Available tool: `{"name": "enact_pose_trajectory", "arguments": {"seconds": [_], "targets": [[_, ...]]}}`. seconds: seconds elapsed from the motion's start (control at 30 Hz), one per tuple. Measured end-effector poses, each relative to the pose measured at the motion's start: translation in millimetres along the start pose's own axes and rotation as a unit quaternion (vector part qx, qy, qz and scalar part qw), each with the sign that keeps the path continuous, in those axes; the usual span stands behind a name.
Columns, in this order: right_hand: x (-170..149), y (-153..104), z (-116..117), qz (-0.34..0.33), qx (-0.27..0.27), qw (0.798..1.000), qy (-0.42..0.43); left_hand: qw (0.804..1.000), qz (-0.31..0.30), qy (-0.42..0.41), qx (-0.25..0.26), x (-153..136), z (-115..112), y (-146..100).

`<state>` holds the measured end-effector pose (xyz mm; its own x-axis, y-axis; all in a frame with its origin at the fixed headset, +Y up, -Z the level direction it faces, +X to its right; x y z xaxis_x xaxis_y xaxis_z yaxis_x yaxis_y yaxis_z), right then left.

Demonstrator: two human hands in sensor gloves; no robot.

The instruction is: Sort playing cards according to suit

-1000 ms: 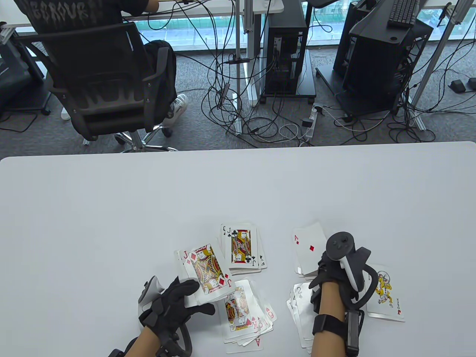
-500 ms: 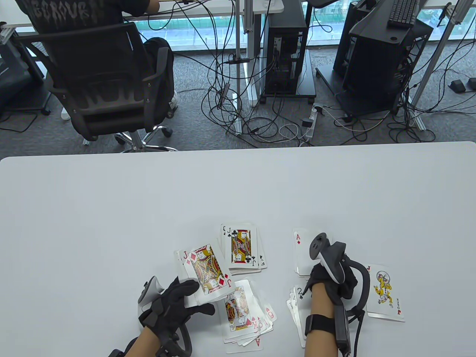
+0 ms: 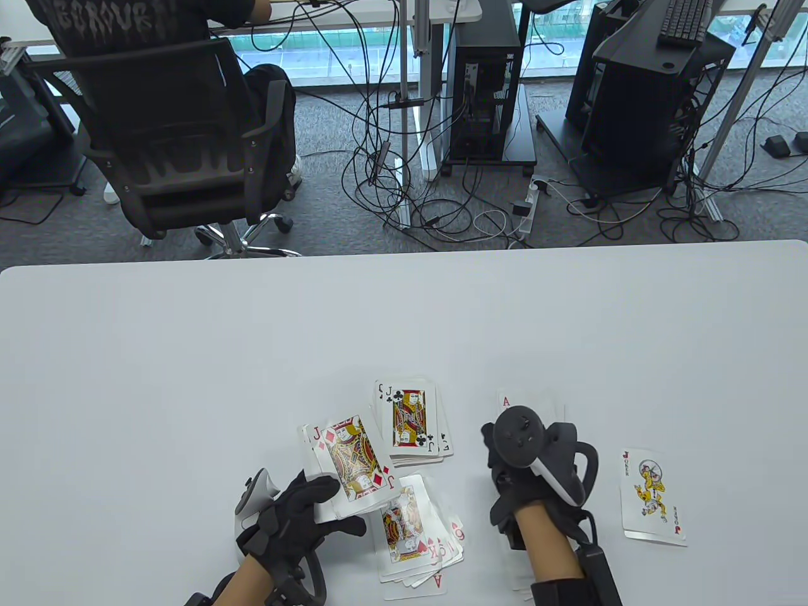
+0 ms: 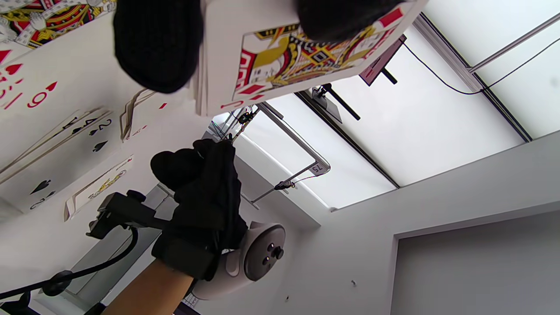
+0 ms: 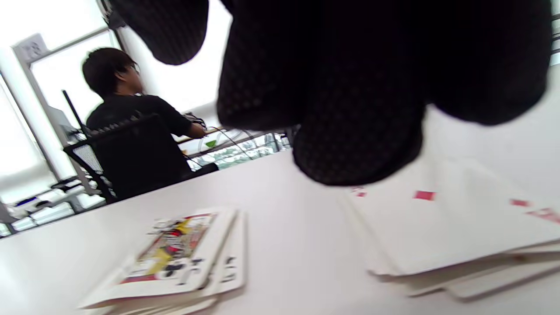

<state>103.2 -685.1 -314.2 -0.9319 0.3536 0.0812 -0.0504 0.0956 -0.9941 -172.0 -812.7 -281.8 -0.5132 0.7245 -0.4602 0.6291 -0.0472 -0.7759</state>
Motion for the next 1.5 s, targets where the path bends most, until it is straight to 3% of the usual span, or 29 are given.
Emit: {"name": "enact_pose_trajectory", "arguments": {"seconds": [0.2,0.4,0.53,0.63,0.77,0.97,1.2,1.5], "targets": [[63.8,-28.7,34.2,-0.133,-0.005,0.983,0.124,1.000,0.003,0.000,0.002,-1.1,0.6,0.0],[89.0,-38.4,60.8,-0.171,0.011,0.980,0.102,1.000,0.004,-0.001,0.001,-1.4,0.4,0.0],[84.1,-41.5,61.0,-0.171,-0.041,0.980,0.095,1.000,0.008,0.001,0.001,-2.5,0.2,0.2],[76.0,-43.1,58.0,-0.152,-0.080,0.974,0.149,1.000,0.012,0.006,-0.001,-3.8,0.4,0.3],[71.4,-44.1,56.6,-0.142,-0.093,0.968,0.184,1.000,0.007,0.003,-0.008,-3.4,-1.0,1.1],[67.4,-43.4,63.1,-0.127,-0.075,0.958,0.245,1.000,0.010,0.001,-0.017,-5.1,-3.1,2.3],[59.7,-37.7,61.8,-0.124,-0.077,0.967,0.210,1.000,0.016,0.009,-0.009,-5.8,-1.9,2.5],[9.3,-13.5,22.2,-0.039,-0.064,0.965,0.251,1.000,0.009,0.000,-0.009,-4.3,-2.1,2.6]]}}
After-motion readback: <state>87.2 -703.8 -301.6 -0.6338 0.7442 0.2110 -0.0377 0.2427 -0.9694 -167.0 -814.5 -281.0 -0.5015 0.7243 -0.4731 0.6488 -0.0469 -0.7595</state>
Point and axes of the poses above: the tracker on the back of each hand, its own x axis roughly to the thumb side, its own y axis roughly from the wrist to the fingertips, z = x × y, the point moved 4 cm from there along y, roughly from the wrist to the fingertips, and after that the axes turned 4 degrees about -y, right-handed, at the moved point
